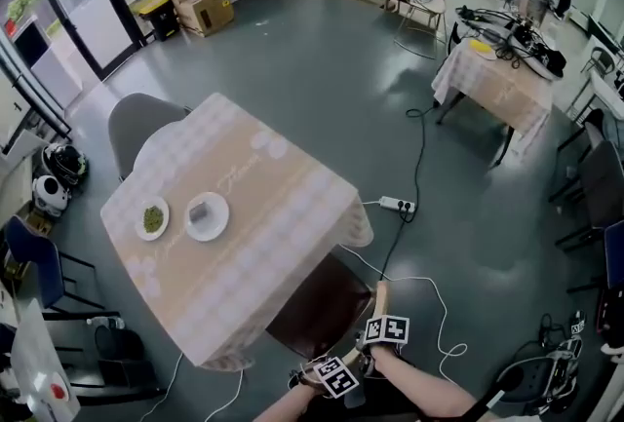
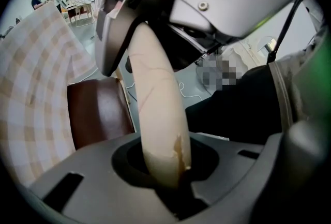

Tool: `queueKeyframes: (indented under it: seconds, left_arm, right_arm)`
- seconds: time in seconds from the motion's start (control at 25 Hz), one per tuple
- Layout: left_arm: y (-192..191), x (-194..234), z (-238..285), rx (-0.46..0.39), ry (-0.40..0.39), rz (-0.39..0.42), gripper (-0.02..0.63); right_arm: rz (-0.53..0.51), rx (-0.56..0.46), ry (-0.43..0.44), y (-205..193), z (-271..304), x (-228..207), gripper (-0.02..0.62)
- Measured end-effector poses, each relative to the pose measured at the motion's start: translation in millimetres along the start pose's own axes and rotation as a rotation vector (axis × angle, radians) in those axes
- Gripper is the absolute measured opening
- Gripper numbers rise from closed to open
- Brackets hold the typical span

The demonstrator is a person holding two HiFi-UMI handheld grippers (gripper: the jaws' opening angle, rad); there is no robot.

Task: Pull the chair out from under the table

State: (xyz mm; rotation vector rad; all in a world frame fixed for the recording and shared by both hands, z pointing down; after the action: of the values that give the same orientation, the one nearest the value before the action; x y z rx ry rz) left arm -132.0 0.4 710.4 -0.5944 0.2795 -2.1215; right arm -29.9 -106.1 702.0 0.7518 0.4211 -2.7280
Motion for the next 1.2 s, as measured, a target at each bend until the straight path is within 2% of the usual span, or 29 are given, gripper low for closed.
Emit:
queueKeyframes:
  seconds: [0.32, 0.84, 1.2]
  left_arm:
    - [17.7, -11.6, 1.2, -0.012, 0.018, -0.003, 0.087]
    - [12.0, -21.8, 13.7, -0.001, 0.025, -0.004, 0.089]
    - [20.1, -31.8, 27.1, 0.016, 0.058, 0.007, 0.089]
  right_arm:
    - [0.014, -0.016, 0.015, 9.0, -16.0, -10.1, 0.176]
    - [0.009, -0.011, 0.035, 0.1, -13.2, -24.4, 0.175]
    - [-0.011, 0.016, 0.071, 3.7, -16.8, -43.1, 0.179]
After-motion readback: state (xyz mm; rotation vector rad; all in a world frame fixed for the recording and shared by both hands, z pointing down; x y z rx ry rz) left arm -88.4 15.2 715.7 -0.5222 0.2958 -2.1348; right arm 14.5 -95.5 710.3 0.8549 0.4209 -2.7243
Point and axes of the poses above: the fingertips, and each gripper's own axes: z forward along the fingers, x to its left, y out of its top, the point moved 9 cm from there along -z, backward along the fingers, and after that the axes turned 15 degrees about -x, right-handed, at the moved point
